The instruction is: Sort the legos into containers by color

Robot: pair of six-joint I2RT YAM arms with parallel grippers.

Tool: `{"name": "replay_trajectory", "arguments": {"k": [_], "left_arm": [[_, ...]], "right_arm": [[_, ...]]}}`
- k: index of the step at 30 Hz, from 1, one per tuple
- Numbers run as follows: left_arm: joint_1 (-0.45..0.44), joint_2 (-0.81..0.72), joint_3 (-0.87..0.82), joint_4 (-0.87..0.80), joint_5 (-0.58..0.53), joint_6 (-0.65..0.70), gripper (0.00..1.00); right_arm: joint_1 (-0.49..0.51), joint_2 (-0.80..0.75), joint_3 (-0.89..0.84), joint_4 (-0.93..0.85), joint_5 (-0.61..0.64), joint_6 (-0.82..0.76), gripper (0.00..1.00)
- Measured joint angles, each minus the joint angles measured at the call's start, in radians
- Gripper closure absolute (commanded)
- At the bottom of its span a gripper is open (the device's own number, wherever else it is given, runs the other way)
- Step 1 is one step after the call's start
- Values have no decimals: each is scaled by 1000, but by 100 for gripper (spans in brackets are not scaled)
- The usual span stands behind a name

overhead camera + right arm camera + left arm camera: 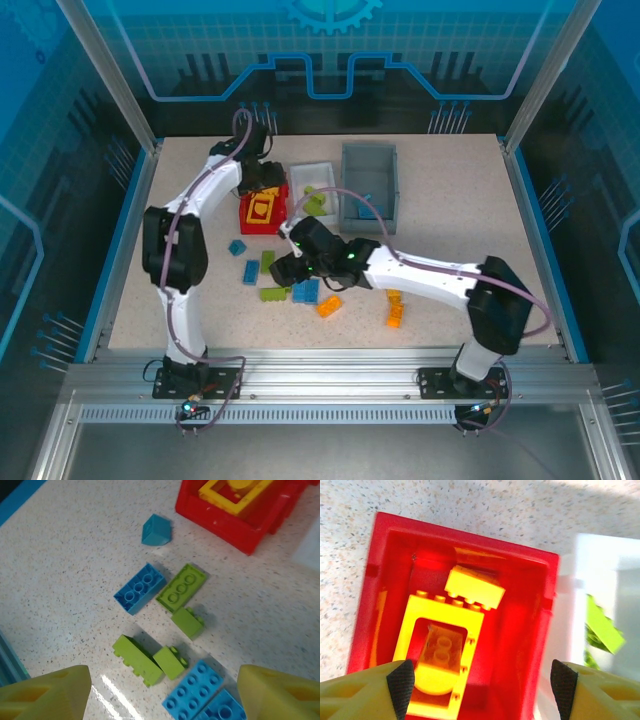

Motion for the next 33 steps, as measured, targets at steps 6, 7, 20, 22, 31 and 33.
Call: {"name": "replay_trajectory", "arguments": {"k": [6, 7, 20, 22, 31, 33], "left_arm": [[0, -365, -204, 10, 6, -56, 25], [0, -434, -243, 16, 3, -71, 25], [1, -1077, -675, -1, -68, -228, 25], [1, -1135, -695, -24, -72, -238, 25], [1, -1223, -706, -102, -72, -259, 25], [1, -1223, -706, -107, -72, -259, 25]], "right_arm": [[25, 248, 238, -54, -42, -53, 20], [26, 294, 291, -74, -45, -54, 20], [22, 821, 976, -344, -11, -52, 20], [19, 864, 1025, -368, 1, -53, 20], [16, 1005, 1225, -435, 86, -89, 22], [14, 1026, 1252, -434, 106, -94, 22]]}}
